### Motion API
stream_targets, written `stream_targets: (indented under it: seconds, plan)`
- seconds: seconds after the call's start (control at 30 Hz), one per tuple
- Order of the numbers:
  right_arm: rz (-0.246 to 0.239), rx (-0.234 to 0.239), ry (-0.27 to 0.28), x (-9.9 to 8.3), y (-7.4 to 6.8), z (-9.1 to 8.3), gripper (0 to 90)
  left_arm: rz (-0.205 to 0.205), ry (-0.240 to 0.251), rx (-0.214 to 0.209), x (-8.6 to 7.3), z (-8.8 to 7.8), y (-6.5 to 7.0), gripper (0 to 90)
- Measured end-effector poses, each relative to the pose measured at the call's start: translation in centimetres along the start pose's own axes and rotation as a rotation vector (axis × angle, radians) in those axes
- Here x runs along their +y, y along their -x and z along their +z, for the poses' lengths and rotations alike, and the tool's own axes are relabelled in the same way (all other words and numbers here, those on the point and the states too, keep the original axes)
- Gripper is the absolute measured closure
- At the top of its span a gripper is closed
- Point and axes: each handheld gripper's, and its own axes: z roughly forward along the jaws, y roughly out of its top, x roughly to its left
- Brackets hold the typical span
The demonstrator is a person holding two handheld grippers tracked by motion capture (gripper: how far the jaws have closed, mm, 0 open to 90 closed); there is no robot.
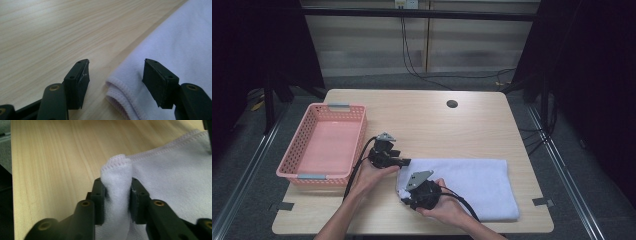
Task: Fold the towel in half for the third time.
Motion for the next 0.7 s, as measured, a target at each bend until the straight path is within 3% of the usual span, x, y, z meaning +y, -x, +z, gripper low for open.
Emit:
stream_targets:
  seconds: [0.37,0.43,0.5,0.6,0.7]
  plan:
    - [0.076,0.025,0.010,-0.1,0.5,-0.1,72.0,0.028,-0.032,-0.025,-0.4,0.5,0.1,39.0]
    - [0.071,0.028,0.010,-0.2,0.5,-0.2,72.0,0.050,-0.041,-0.040,-0.5,0.5,0.3,43.5]
    - [0.072,0.030,0.009,-0.3,0.5,-0.3,72.0,0.065,-0.060,-0.093,-0.5,0.4,0.4,50.4]
    - [0.088,0.042,0.014,-0.4,0.6,-0.4,72.0,0.083,-0.077,-0.110,-0.7,0.2,0.7,54.2]
    - [0.107,0.054,0.017,-0.5,0.7,-0.5,72.1,0.070,-0.067,-0.162,-1.1,0.0,0.5,71.9]
